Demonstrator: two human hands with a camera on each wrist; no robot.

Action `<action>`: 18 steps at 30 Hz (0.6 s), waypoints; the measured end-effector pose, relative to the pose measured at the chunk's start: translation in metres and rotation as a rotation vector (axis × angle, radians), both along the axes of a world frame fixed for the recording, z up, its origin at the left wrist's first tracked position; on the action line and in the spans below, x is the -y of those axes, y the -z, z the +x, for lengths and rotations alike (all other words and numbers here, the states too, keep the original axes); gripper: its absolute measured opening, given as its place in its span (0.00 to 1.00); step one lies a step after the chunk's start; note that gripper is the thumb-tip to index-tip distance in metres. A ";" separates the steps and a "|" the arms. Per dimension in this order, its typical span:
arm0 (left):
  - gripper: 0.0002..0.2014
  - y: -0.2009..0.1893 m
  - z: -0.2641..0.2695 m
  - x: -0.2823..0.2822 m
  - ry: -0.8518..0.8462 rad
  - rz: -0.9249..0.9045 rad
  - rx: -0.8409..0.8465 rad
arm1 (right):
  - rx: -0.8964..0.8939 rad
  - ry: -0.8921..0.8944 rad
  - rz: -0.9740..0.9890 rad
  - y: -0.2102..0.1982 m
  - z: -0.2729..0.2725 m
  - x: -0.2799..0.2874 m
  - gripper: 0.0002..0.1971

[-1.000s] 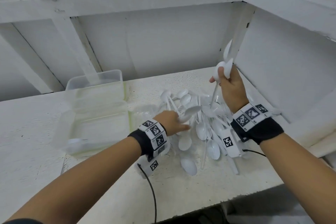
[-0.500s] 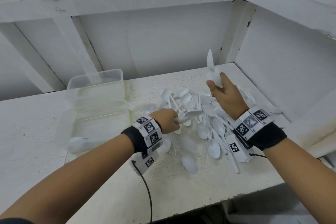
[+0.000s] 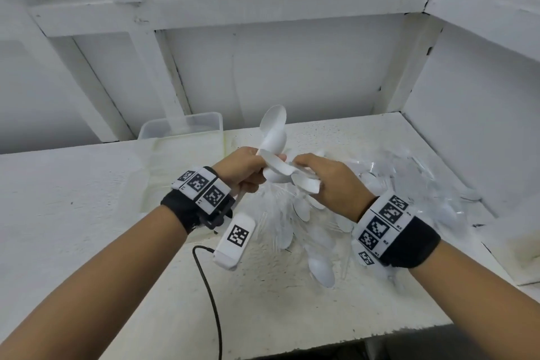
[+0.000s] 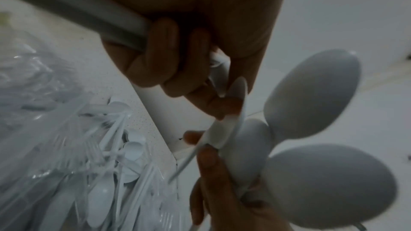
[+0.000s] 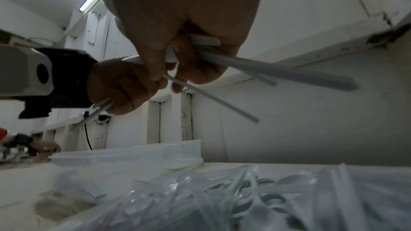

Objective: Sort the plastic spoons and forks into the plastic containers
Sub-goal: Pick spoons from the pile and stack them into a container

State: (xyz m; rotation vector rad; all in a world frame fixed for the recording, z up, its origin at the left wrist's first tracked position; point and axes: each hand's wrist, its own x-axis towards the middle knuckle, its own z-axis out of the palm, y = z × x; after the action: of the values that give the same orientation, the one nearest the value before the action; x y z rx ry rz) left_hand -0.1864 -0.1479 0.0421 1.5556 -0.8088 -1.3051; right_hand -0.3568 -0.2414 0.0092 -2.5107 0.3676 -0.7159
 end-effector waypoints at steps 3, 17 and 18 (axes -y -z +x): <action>0.15 -0.003 -0.001 -0.007 -0.088 -0.020 -0.058 | 0.015 0.054 0.141 -0.003 0.010 -0.009 0.10; 0.12 -0.010 0.003 -0.029 -0.109 -0.383 -0.085 | 0.103 -0.069 1.135 -0.024 0.035 -0.033 0.10; 0.13 -0.010 0.004 -0.030 -0.112 -0.387 -0.058 | 0.095 -0.072 1.137 -0.024 0.036 -0.034 0.10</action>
State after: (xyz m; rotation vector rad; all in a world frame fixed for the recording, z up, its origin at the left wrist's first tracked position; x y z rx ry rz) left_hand -0.1826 -0.1178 0.0519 1.2318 -0.8662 -1.0355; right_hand -0.3211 -0.2077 0.0336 -1.4002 0.4691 -0.4006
